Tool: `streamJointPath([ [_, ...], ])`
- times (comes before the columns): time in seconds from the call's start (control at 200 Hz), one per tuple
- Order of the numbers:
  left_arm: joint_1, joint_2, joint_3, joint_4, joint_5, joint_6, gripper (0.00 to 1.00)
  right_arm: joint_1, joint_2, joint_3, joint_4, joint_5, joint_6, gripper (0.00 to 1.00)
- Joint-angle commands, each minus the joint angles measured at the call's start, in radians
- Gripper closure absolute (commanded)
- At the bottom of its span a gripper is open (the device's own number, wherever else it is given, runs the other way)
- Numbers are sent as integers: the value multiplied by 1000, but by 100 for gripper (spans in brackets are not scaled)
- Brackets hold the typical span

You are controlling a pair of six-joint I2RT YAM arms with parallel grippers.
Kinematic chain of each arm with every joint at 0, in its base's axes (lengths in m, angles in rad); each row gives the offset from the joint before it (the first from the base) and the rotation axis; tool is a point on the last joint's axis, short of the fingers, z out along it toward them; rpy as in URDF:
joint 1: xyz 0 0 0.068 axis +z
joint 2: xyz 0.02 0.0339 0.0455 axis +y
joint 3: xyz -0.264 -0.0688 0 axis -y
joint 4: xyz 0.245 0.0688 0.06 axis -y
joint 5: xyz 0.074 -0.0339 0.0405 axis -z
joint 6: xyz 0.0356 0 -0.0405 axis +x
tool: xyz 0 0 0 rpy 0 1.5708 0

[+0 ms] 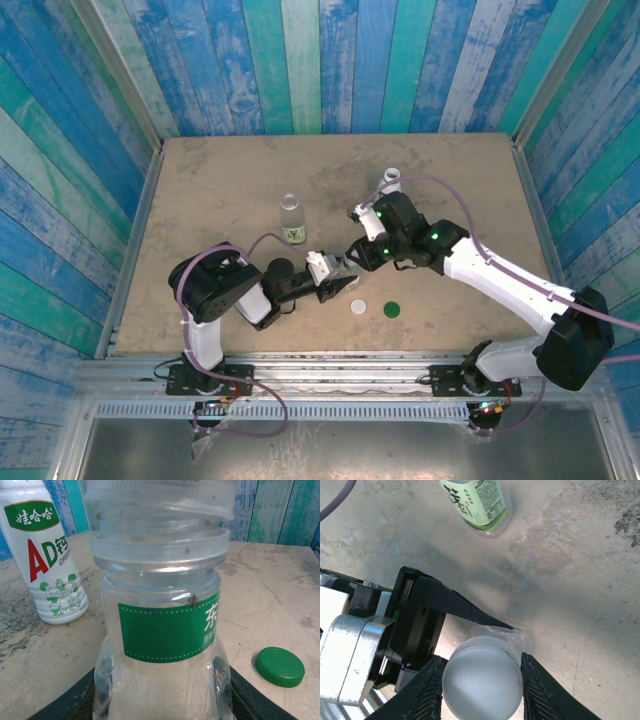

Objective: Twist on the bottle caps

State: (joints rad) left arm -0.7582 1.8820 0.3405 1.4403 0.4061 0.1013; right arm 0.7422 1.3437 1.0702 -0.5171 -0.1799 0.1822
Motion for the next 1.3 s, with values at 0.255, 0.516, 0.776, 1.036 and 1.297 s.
streamJointPath([
  [0.255,-3,18,7,-90,18,17,100,21,55,61,-126,55,-81,61],
  [0.516,-3,16,4,-89,19,18,100,27,137,155,-250,66,-120,62],
  [0.776,-3,16,6,-91,17,12,100,24,193,192,-305,43,-120,63],
  [1.036,-3,13,-8,-72,26,15,100,25,108,130,-172,36,-89,49],
  [1.297,-3,5,-5,-93,53,22,100,-5,-8,93,-54,77,-69,26],
])
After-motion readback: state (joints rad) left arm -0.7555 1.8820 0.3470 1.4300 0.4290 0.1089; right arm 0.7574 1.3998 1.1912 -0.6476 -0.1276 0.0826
